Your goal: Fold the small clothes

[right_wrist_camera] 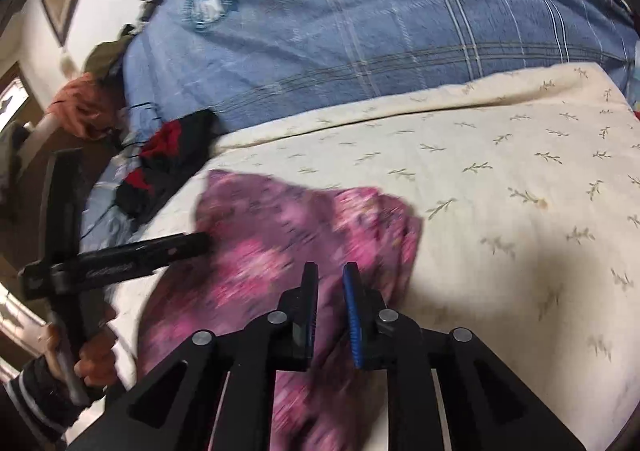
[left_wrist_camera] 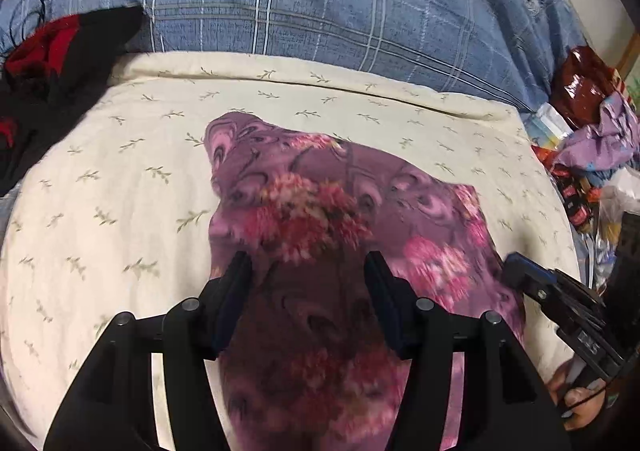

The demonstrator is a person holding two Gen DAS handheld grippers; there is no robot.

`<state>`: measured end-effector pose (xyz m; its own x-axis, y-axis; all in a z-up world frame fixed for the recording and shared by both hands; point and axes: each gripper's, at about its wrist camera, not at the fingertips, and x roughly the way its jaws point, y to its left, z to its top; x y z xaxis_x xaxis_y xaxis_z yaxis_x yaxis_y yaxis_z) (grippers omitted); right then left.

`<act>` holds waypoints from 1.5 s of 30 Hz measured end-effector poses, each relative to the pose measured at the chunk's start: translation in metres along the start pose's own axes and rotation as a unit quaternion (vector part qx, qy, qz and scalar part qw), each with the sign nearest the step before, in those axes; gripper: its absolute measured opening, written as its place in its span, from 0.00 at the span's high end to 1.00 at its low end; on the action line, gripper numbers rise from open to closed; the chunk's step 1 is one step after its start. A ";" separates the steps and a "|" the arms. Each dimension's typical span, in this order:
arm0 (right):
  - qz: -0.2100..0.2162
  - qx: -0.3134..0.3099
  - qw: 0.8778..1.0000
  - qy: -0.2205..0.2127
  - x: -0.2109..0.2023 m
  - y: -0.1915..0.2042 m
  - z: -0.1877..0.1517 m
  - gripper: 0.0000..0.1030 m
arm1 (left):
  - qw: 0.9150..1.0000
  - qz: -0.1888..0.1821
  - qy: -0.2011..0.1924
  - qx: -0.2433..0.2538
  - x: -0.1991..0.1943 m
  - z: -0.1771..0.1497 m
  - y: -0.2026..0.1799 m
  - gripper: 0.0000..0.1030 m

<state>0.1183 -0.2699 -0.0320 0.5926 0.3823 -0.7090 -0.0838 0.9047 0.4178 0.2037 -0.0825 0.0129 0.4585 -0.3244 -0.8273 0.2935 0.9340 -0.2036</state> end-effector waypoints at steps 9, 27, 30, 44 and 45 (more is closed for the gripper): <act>-0.030 -0.013 0.998 0.048 -0.002 0.015 -0.047 0.73 | 0.995 0.070 -0.006 0.069 -0.009 -0.070 -0.024 0.33; -0.179 0.004 0.983 0.034 -0.113 0.051 -0.105 0.02 | 0.997 0.043 -0.051 -0.038 -0.090 -0.154 0.052 0.19; -0.218 -0.032 0.974 0.042 -0.110 0.065 -0.112 0.02 | 0.995 0.077 -0.061 0.008 -0.090 -0.160 0.029 0.20; -0.257 -0.093 0.962 0.010 -0.128 0.096 -0.117 0.01 | 0.985 0.085 -0.067 0.132 -0.102 -0.180 -0.041 0.19; -0.259 -0.095 0.961 0.009 -0.130 0.096 -0.118 0.01 | 0.985 0.081 -0.067 0.134 -0.101 -0.181 -0.043 0.19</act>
<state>-0.0607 -0.2102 0.0333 0.5806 -0.1277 -0.8041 0.0738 0.9918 -0.1043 -0.0078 -0.0628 0.0107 0.6187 -0.2082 -0.7575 0.4102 0.9080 0.0854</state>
